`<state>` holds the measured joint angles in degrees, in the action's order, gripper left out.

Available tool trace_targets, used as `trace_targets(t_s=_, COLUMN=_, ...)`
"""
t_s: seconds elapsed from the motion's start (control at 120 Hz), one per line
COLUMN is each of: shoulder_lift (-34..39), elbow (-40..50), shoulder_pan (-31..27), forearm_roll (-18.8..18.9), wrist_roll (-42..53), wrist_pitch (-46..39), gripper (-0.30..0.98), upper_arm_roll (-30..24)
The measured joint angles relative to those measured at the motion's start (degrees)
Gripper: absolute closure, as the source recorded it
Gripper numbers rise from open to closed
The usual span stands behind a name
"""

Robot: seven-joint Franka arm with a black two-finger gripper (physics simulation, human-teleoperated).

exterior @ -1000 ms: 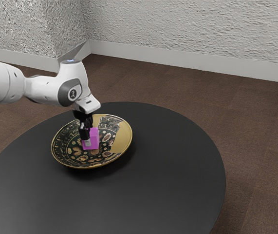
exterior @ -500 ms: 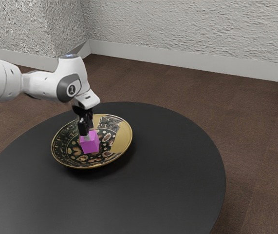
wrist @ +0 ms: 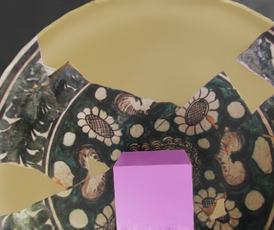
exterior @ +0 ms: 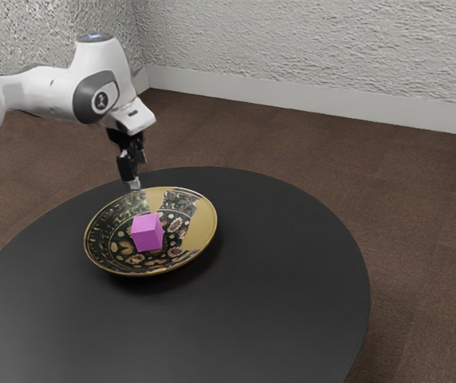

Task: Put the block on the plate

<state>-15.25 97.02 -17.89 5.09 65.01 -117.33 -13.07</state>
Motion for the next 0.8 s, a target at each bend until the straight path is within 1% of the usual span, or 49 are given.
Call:
trace_targets(t_s=0.175, shoulder_lift=3.4, elbow=-1.3, shoulder_pan=0.4, forearm_roll=-0.3, wrist_roll=-2.4, wrist_pitch=4.3, gripper=0.00, upper_arm_roll=0.4)
trace_targets(t_s=0.317, shoulder_lift=3.8, elbow=-6.6, shoulder_pan=0.8, forearm_roll=-0.2, wrist_roll=-7.6, wrist_pitch=8.5, gripper=0.00, upper_arm_roll=1.2)
trace_targets(t_s=0.392, shoulder_lift=3.8, elbow=-10.5, shoulder_pan=3.0, forearm_roll=-0.2, wrist_roll=-12.1, wrist_pitch=12.0, gripper=0.00, upper_arm_roll=4.3)
trace_targets(t_s=0.458, shoulder_lift=4.1, elbow=-13.0, shoulder_pan=7.3, forearm_roll=-0.2, wrist_roll=-16.6, wrist_pitch=15.9, gripper=0.00, upper_arm_roll=9.9)
trace_targets(t_s=0.492, shoulder_lift=4.4, elbow=-14.3, shoulder_pan=8.8, forearm_roll=-0.1, wrist_roll=-18.9, wrist_pitch=17.9, gripper=0.00, upper_arm_roll=11.9)
trace_targets(t_s=0.625, shoulder_lift=7.2, elbow=-16.9, shoulder_pan=13.5, forearm_roll=0.0, wrist_roll=-27.7, wrist_pitch=25.4, gripper=0.00, upper_arm_roll=18.0)
trace_targets(t_s=0.675, shoulder_lift=7.6, elbow=-17.9, shoulder_pan=16.1, forearm_roll=0.0, wrist_roll=-30.6, wrist_pitch=27.6, gripper=0.00, upper_arm_roll=20.9)
trace_targets(t_s=0.725, shoulder_lift=7.7, elbow=-18.3, shoulder_pan=17.4, forearm_roll=0.0, wrist_roll=-33.3, wrist_pitch=29.3, gripper=0.00, upper_arm_roll=22.4)
trace_targets(t_s=0.8, shoulder_lift=8.1, elbow=-18.5, shoulder_pan=17.8, forearm_roll=0.0, wrist_roll=-36.9, wrist_pitch=31.3, gripper=0.00, upper_arm_roll=23.1)
